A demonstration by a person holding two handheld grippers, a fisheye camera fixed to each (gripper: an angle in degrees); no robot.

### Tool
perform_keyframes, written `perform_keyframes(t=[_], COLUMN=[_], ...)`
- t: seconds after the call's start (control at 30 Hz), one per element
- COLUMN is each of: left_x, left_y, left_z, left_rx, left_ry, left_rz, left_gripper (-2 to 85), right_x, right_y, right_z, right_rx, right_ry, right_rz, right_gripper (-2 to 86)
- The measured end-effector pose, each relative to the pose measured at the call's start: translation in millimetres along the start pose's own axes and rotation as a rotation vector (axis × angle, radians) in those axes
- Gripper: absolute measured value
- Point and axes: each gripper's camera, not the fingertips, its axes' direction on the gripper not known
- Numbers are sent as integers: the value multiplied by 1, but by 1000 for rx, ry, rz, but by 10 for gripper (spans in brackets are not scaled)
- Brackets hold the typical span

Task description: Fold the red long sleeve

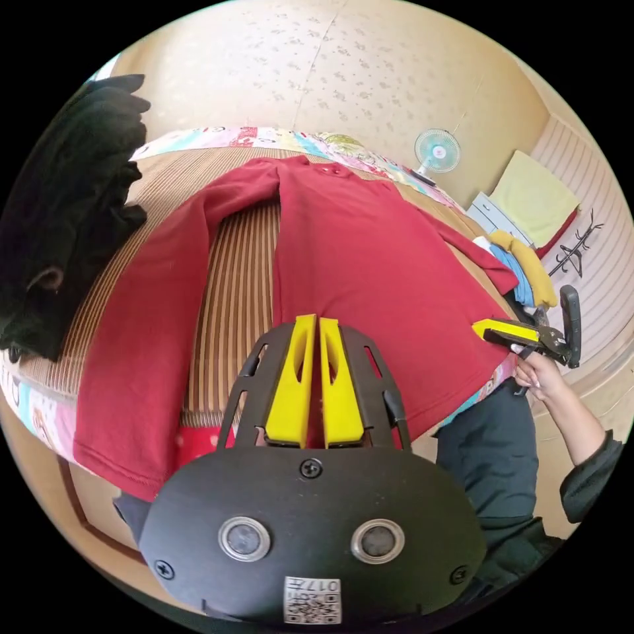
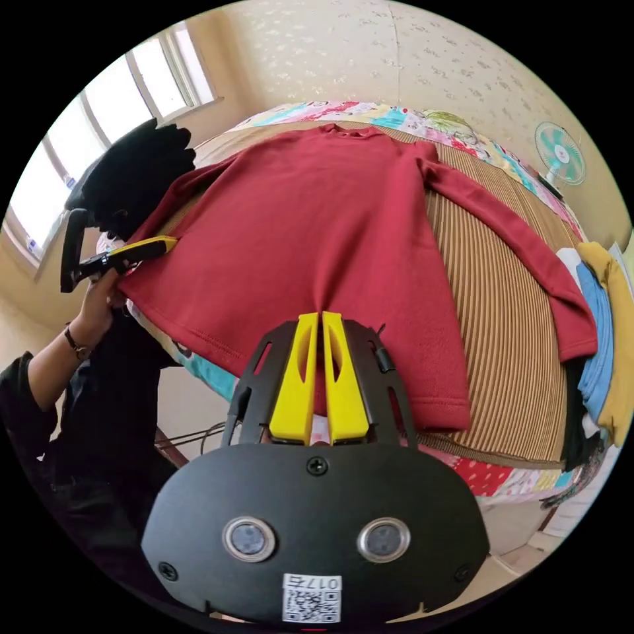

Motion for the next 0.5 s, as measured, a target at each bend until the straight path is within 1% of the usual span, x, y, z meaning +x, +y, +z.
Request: perform_keyframes(t=[0.1, 0.13, 0.17, 0.2, 0.27, 0.3, 0.33, 0.37, 0.4, 0.47, 0.5], left_x=[14, 17, 23, 28, 35, 37, 36, 33, 27, 18, 13], left_y=[70, 81, 98, 111, 126, 134, 137, 138, 136, 128, 118], left_z=[-35, -42, -48, -49, -50, -58, -65, -83, -104, -131, -140], left_rx=[6, -3, -62, -139, -226, -226, -214, -158, -77, 34, 80], left_ry=[-16, -19, -23, -27, -25, -12, 0, 35, 57, 58, 41], left_rz=[-34, -43, -62, -68, -40, -19, -10, 2, 1, -1, 8], left_gripper=[-5, -5, -5, -5, -5, -6, -6, -6, -5, -1, 9], right_x=[-33, -42, -46, -53, -64, -72, -76, -77, -80, -80, -77], right_y=[47, 66, 75, 93, 112, 125, 138, 144, 151, 153, 149], right_z=[-13, -14, -13, -11, -5, 9, 19, 19, 10, -15, -34], right_rx=[-15, -61, -92, -145, -255, -378, -456, -463, -424, -324, -228], right_ry=[73, 81, 80, 86, 136, 145, 125, 114, 91, 76, 67], right_rz=[-13, -9, -8, 3, -3, -29, -28, -17, -21, -22, -23], right_gripper=[15, 13, 12, 10, 7, 6, 5, 5, 4, 4, 3])
